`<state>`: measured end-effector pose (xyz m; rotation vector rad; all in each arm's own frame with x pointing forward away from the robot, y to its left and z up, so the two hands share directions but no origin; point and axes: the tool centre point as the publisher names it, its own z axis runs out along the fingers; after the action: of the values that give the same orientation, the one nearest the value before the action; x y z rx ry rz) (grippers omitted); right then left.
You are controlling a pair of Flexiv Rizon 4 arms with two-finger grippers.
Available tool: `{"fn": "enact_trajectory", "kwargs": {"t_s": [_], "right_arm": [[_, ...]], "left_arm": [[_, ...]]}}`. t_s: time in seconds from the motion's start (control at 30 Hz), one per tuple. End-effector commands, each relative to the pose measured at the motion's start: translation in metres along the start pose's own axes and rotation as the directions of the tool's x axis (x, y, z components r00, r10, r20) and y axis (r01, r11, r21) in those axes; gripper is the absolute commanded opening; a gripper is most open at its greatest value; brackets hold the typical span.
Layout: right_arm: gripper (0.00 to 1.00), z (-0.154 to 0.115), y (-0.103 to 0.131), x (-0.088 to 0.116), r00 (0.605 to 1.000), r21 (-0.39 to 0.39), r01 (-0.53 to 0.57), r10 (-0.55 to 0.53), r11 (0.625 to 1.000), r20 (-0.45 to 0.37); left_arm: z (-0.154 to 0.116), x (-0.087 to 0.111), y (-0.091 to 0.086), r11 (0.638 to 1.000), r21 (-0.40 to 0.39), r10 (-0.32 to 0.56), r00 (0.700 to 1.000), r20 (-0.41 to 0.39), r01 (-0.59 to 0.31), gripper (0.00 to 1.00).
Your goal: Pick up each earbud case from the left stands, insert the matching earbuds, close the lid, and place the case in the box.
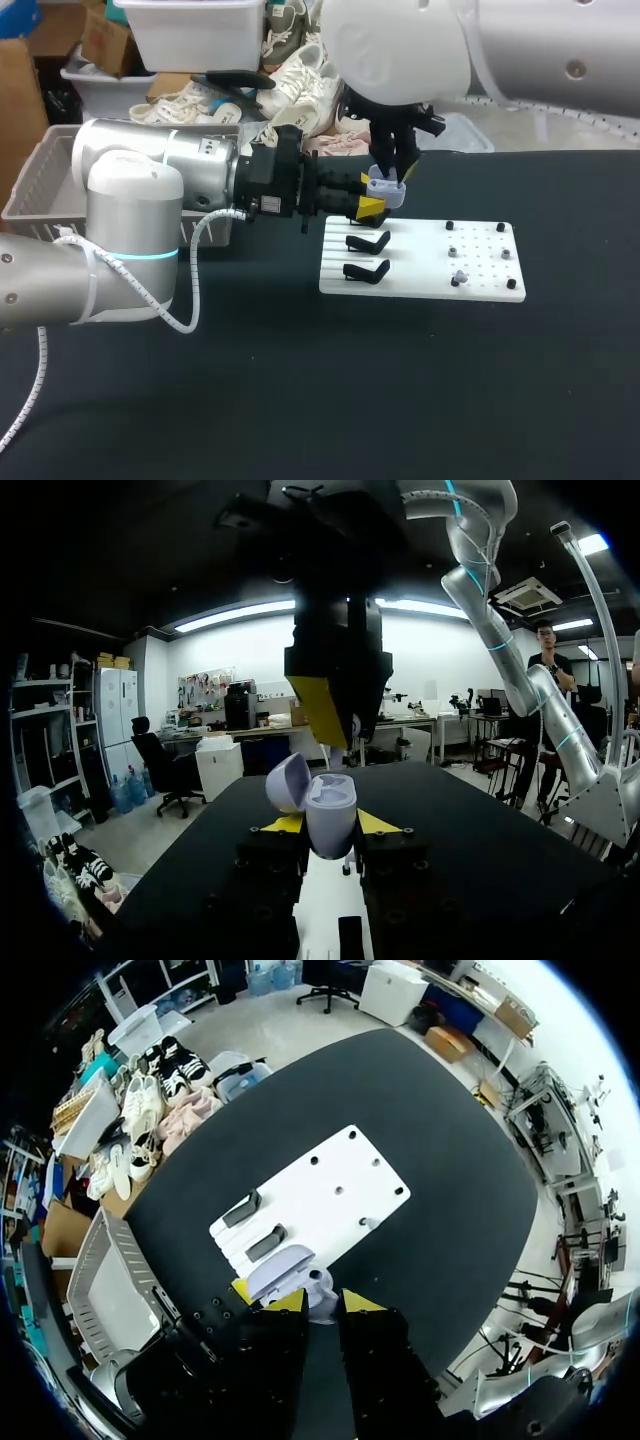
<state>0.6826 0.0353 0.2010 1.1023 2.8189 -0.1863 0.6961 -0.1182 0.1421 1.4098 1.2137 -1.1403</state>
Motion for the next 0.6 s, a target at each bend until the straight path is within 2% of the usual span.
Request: {"fn": "enact_trajectory", "kwargs": {"t_s": [0.03,0.6], "right_arm": [[0.0,0.0013,0.0039,0.0003,1.0,0.014,-0.001,0.002,1.0,-0.003],[0.0,0.0112,0.0086,-0.0051,1.0,0.031,-0.017,0.017,0.999,-0.005]], "left_arm": [[0.0,0.0005,0.0004,1.0,0.0,0.001,1.0,0.002,-0.001,0.0],[0.0,0.0005,0.0004,1.0,0.0,0.001,1.0,0.002,-0.001,0.0]]}}
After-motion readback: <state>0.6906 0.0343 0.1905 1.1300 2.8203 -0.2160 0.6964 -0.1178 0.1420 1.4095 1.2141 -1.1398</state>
